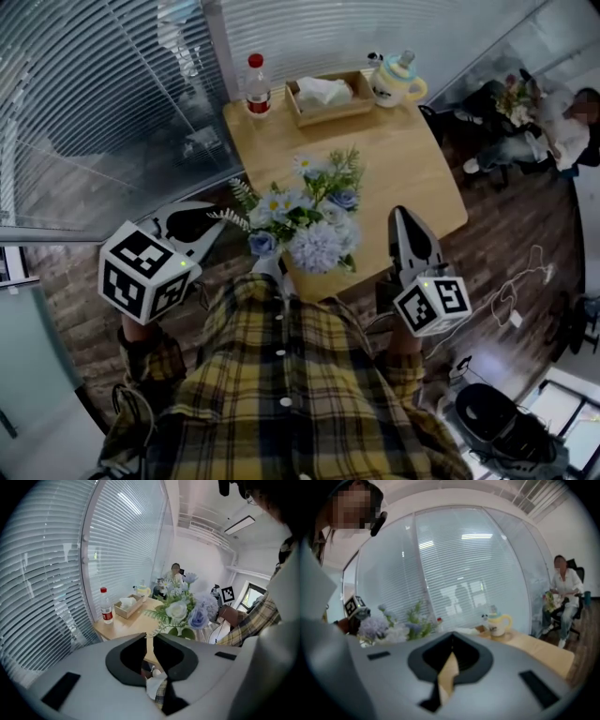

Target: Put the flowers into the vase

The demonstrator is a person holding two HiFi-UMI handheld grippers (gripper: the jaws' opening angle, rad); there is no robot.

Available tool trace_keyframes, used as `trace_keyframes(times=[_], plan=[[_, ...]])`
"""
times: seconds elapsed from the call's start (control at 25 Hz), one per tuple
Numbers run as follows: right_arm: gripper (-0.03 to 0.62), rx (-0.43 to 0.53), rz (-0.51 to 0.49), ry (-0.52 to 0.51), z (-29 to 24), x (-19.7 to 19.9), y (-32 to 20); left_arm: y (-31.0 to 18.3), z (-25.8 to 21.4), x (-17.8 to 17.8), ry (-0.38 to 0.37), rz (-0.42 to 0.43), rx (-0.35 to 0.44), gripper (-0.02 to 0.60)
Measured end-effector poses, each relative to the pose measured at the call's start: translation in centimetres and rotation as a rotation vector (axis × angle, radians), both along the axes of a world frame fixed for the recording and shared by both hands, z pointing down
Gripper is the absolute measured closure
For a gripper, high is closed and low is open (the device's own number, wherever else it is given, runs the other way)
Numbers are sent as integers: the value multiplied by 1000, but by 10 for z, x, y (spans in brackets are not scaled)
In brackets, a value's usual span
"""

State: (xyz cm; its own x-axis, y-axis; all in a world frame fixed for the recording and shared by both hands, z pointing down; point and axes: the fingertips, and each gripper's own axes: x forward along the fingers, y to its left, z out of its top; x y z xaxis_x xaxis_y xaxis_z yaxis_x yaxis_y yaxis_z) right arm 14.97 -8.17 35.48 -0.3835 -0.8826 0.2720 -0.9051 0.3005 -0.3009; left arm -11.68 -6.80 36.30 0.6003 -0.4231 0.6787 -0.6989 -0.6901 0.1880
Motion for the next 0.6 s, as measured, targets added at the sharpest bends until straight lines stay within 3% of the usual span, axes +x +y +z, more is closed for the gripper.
trace_keyframes(times=[0.16,0.6], plan=[[582,23,-14,10,-9,-5,-4,-18,-14,7,30,-39,64,569],[582,113,-64,61,-48,-22,-27,-71,-62,31,111,-107,217,572]])
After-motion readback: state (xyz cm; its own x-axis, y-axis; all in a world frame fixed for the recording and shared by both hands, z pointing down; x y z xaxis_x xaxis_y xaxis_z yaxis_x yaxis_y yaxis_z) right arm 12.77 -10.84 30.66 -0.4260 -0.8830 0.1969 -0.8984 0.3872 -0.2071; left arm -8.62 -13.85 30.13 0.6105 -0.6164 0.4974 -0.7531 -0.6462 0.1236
